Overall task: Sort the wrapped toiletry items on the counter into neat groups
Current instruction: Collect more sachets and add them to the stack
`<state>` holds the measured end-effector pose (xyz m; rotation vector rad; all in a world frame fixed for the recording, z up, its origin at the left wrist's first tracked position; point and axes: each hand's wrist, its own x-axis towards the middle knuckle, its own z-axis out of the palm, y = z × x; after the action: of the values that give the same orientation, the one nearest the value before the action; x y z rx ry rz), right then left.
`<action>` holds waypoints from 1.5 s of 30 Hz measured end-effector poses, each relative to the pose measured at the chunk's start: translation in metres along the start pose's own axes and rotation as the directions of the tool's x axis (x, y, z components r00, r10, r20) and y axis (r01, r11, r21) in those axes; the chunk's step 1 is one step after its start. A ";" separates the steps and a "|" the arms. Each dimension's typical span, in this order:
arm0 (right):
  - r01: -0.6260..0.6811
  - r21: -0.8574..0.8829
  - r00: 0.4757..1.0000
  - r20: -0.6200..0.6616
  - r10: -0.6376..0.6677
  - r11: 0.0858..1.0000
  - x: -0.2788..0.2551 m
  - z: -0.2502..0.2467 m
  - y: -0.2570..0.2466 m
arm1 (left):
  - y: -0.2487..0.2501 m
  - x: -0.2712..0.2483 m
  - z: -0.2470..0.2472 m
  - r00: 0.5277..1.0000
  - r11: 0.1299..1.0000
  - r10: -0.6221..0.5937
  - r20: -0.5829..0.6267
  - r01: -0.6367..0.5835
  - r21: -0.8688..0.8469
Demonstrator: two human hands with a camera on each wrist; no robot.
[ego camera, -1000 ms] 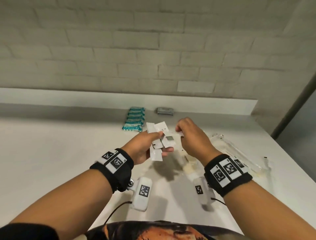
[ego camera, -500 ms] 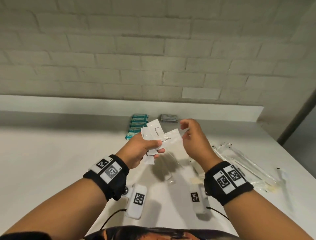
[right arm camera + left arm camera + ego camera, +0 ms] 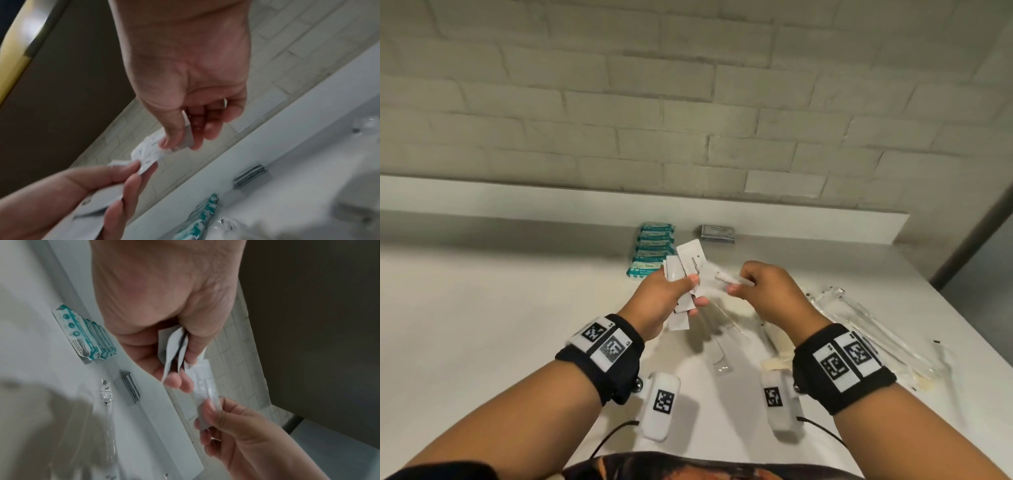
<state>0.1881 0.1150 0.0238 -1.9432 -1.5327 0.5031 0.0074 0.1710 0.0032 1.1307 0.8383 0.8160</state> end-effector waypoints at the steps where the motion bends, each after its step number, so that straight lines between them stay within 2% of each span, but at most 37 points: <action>1: -0.028 0.129 1.000 -0.009 0.029 0.991 0.002 -0.003 0.000 | 0.000 -0.001 0.000 1.000 1.000 -0.003 -0.006 0.003 -0.001; 3: -0.074 0.374 0.997 0.014 0.075 0.924 0.001 -0.008 -0.006 | 0.000 -0.003 0.001 1.000 1.000 -0.006 -0.002 0.006 -0.004; 5: -0.118 0.527 0.993 0.090 0.083 0.842 0.002 -0.006 -0.015 | 0.001 -0.005 0.004 1.000 1.000 -0.003 0.025 0.003 0.002; 8: -0.133 0.513 0.984 0.173 0.050 0.848 0.001 0.005 -0.025 | 0.003 -0.006 0.011 0.996 1.000 0.003 0.084 -0.002 -0.005; 11: -0.085 0.513 0.993 0.114 0.030 0.854 -0.003 0.011 -0.026 | 0.008 -0.007 0.013 0.993 1.000 0.017 0.116 -0.017 0.001; 13: -0.081 0.510 0.995 0.086 0.043 0.856 -0.004 0.007 -0.023 | 0.010 -0.005 0.010 0.997 0.998 0.037 0.073 -0.041 0.053; 15: -0.113 0.414 0.989 0.133 0.062 0.903 -0.001 -0.003 -0.020 | 0.013 0.000 0.006 0.996 0.994 0.074 -0.042 -0.070 0.088; 17: -0.127 0.179 0.964 0.253 0.079 0.976 0.002 -0.017 -0.017 | 0.017 0.004 0.000 0.988 0.982 0.128 -0.090 -0.114 0.152; 19: -0.069 -0.086 0.920 0.380 0.096 0.994 0.003 -0.028 -0.019 | 0.022 0.005 -0.002 0.990 0.936 0.141 0.013 -0.137 0.323; 20: -0.027 -0.175 0.908 0.407 0.097 0.984 0.004 -0.031 -0.021 | 0.022 0.004 0.000 0.990 0.894 0.106 0.090 -0.135 0.427; 22: 0.019 -0.217 0.928 0.367 0.064 0.976 0.007 -0.034 -0.026 | 0.019 0.002 0.006 0.986 0.819 0.031 0.166 -0.120 0.560; 24: -0.024 -0.039 0.974 0.225 0.032 0.999 0.010 -0.035 -0.028 | 0.012 0.000 0.013 0.991 0.837 0.043 0.127 -0.105 0.537; 26: -0.091 0.314 0.994 0.094 0.065 0.945 0.007 -0.031 -0.027 | 0.008 -0.001 0.015 0.995 0.937 0.065 0.074 -0.087 0.338; 27: -0.140 0.469 0.990 0.099 0.105 0.872 0.006 -0.026 -0.027 | 0.008 -0.001 0.016 0.996 0.973 0.068 0.059 -0.080 0.215; 28: -0.208 0.579 0.976 0.169 0.133 0.788 0.001 -0.020 -0.028 | 0.008 -0.002 0.018 0.996 0.991 0.073 0.056 -0.079 0.110; 30: -0.321 0.698 0.935 0.341 0.097 0.640 -0.006 -0.003 -0.033 | 0.011 -0.004 0.023 0.992 0.995 0.092 0.086 -0.095 0.027; 31: -0.331 0.739 0.930 0.361 0.071 0.586 -0.008 0.006 -0.036 | 0.013 -0.005 0.025 0.991 0.995 0.091 0.102 -0.094 0.022; 32: -0.305 0.777 0.944 0.324 0.065 0.551 -0.008 0.012 -0.041 | 0.014 -0.008 0.028 0.991 0.996 0.080 0.111 -0.083 0.022; 34: -0.190 0.817 0.982 0.164 0.096 0.544 -0.003 0.015 -0.046 | 0.017 -0.012 0.030 0.992 0.999 0.030 0.125 -0.034 0.024; 37: -0.100 0.840 0.987 0.016 0.160 0.534 0.007 0.004 -0.038 | 0.018 -0.015 0.021 0.990 0.996 -0.085 0.111 0.083 0.016; 40: -0.139 0.806 0.984 0.046 0.174 0.576 0.007 -0.001 -0.024 | 0.018 -0.017 0.010 0.980 0.990 -0.112 0.163 0.125 -0.069; 43: -0.149 0.748 0.987 0.147 0.058 0.646 -0.002 0.005 -0.020 | 0.017 -0.021 0.010 0.972 0.999 -0.050 0.229 0.053 -0.008; 45: -0.114 0.715 0.986 0.168 -0.011 0.690 -0.006 0.008 -0.023 | 0.015 -0.022 0.013 0.972 0.999 -0.009 0.233 -0.002 0.046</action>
<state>0.1651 0.1148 0.0326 -1.3298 -1.1023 1.1251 0.0071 0.1500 0.0238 1.2385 0.6646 0.6484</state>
